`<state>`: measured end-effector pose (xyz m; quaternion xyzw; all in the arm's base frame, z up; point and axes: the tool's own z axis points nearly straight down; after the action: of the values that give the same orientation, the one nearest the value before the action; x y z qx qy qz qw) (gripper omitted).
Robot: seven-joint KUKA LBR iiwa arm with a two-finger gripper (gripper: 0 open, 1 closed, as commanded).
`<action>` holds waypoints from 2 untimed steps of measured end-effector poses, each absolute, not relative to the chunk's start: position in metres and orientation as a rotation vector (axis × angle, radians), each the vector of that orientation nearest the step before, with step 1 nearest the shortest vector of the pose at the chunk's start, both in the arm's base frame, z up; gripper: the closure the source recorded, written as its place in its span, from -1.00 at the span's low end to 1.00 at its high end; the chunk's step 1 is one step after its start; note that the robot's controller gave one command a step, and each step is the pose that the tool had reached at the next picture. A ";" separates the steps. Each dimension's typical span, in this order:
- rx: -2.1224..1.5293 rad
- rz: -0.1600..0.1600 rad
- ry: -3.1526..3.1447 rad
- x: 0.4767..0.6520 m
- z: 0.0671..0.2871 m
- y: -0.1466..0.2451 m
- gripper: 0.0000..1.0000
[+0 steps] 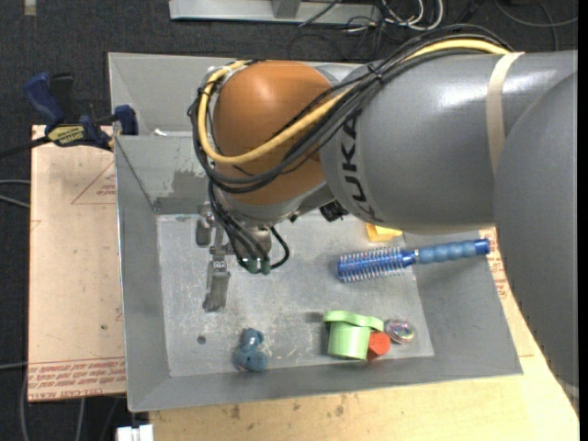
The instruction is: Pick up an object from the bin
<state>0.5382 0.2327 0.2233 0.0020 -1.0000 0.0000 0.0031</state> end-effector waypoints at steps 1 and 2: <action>0.381 0.003 -3.111 0.519 0.099 0.172 -1.00; 0.225 -0.004 -3.134 0.501 0.070 0.143 -1.00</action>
Offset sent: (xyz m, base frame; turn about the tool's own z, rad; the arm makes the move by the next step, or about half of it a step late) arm -0.0179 -0.0593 -0.1206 -0.2419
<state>0.5012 0.1427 0.0699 0.0716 -0.9974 -0.0012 -0.0003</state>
